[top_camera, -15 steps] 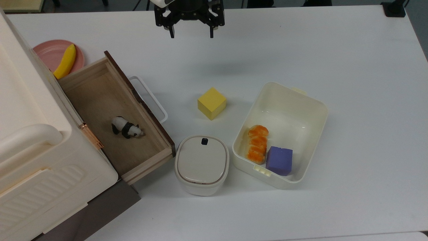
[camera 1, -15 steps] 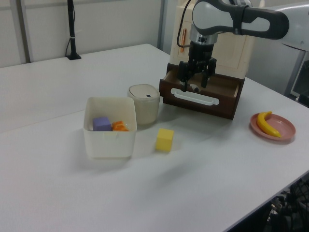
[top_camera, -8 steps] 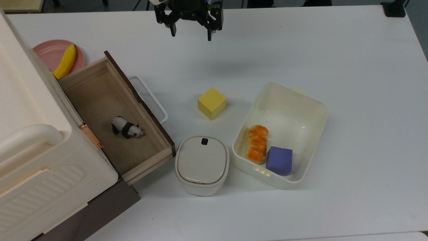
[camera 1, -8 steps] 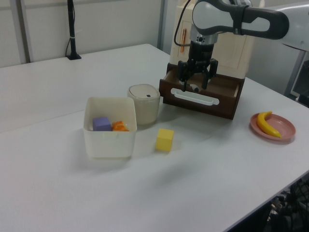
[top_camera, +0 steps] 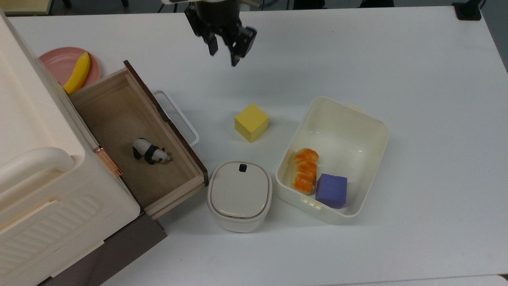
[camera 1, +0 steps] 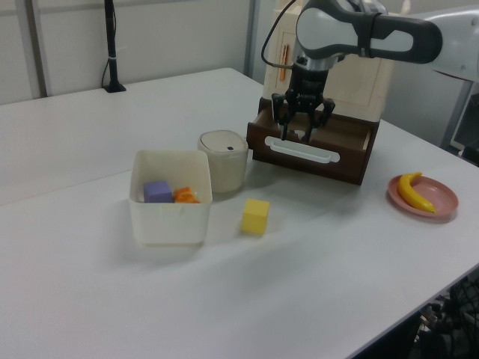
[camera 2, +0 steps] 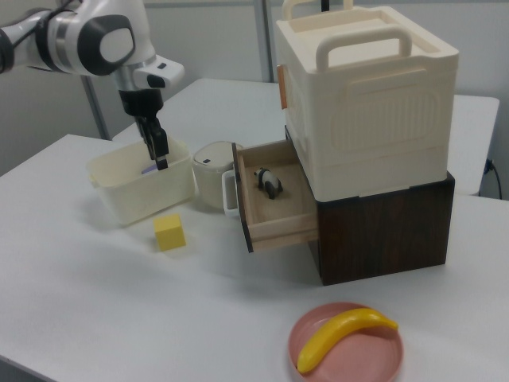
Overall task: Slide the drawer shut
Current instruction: 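Move the gripper down to the front panel of the open wooden drawer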
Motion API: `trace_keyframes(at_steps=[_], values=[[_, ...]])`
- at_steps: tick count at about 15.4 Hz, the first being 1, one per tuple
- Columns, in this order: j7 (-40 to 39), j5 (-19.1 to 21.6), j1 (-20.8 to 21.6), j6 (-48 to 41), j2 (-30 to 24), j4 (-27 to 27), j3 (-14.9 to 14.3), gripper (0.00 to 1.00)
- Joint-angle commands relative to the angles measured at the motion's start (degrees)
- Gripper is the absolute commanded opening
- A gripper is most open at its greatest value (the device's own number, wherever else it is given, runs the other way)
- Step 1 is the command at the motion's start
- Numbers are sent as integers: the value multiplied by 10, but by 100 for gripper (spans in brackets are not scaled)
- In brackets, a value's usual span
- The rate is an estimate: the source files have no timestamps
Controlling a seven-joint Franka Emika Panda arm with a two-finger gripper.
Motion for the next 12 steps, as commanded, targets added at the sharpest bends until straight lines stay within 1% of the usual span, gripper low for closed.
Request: trace_keyframes(at_steps=[1, 3, 4, 5, 7, 8, 9, 12], values=[[95, 2, -3, 48, 18, -6, -12, 35], [143, -16, -2, 77, 33, -7, -18, 35], [163, -30, -2, 92, 40, -10, -19, 31], [178, -39, -3, 103, 45, -12, -19, 22], [186, -45, -6, 113, 61, -13, -28, 21], [186, -48, -7, 120, 66, -12, -32, 16], [187, -49, -7, 128, 71, -11, -38, 15], [187, -51, -7, 152, 101, -3, -52, 15]])
